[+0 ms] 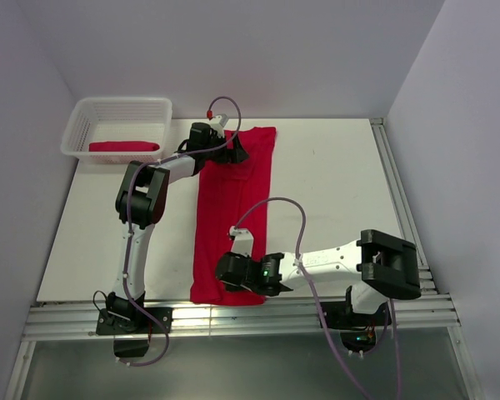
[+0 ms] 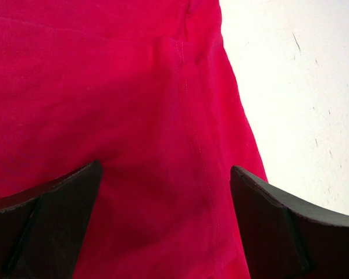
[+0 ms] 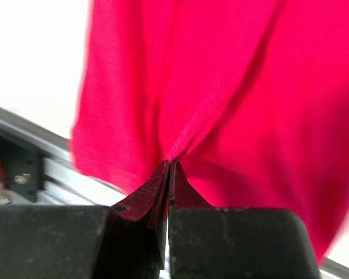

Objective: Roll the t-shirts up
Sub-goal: Fold the tshirt

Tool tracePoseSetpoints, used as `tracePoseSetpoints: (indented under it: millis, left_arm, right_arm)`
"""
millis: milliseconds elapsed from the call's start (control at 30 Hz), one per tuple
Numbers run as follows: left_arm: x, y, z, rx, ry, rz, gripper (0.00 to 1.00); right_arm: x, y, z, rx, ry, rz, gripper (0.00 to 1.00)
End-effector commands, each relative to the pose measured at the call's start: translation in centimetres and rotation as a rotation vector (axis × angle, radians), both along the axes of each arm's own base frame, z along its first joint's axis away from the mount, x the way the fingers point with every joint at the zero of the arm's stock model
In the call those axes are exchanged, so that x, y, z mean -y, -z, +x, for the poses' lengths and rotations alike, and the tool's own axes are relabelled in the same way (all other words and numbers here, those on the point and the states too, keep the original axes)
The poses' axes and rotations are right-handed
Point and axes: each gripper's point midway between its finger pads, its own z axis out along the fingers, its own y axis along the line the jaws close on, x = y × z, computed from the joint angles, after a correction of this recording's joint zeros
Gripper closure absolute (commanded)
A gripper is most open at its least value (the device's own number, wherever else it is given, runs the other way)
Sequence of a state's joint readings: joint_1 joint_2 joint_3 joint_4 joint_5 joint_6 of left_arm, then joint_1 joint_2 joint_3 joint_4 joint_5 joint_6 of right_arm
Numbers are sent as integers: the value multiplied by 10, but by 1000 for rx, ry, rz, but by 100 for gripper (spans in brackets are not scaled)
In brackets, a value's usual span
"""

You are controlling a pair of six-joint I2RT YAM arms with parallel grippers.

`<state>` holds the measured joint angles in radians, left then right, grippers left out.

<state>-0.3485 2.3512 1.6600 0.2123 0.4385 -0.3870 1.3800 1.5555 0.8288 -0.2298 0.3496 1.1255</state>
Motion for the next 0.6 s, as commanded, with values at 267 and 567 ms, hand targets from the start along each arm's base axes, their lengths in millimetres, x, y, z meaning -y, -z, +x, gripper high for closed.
tracePoseSetpoints:
  millis: [267, 567]
  left_arm:
    - [-7, 4, -9, -56, -14, 23, 1]
    - [-7, 5, -10, -58, -10, 22, 0]
  right_arm:
    - [-58, -17, 5, 38, -125, 59, 87]
    - [-47, -58, 9, 112, -103, 218, 53]
